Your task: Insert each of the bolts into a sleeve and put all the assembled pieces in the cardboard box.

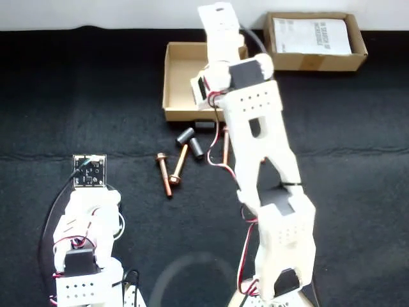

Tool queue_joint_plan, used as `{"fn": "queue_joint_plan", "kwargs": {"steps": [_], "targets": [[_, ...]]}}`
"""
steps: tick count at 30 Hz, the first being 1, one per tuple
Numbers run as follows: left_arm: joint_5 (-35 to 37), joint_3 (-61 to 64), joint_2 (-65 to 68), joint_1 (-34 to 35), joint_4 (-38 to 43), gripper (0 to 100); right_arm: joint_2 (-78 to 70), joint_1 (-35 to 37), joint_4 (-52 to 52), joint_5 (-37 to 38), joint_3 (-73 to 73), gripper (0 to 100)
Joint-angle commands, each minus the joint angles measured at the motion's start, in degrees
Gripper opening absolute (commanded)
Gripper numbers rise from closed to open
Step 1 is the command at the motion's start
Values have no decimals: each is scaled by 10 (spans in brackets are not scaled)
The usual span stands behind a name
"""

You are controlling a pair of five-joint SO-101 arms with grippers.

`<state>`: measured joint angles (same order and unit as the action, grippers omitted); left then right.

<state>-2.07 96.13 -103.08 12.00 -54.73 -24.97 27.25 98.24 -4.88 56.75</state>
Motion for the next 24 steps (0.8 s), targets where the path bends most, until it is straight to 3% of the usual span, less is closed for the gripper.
{"fn": "queue_joint_plan", "kwargs": {"steps": [1, 4, 10, 20, 24], "targets": [[-4, 10, -2, 2, 0, 13, 87, -14, 29, 4, 49, 8], [-3, 10, -2, 2, -3, 11, 150, -36, 29, 4, 47, 8], [-3, 10, -5, 0, -93, 12, 313, -99, 29, 4, -37, 8], [-4, 9, -7, 6, -91, 10, 680, -165, 27, 4, -425, 8], [-4, 5, -7, 6, -37, 10, 824, -165, 26, 4, -595, 8]]}}
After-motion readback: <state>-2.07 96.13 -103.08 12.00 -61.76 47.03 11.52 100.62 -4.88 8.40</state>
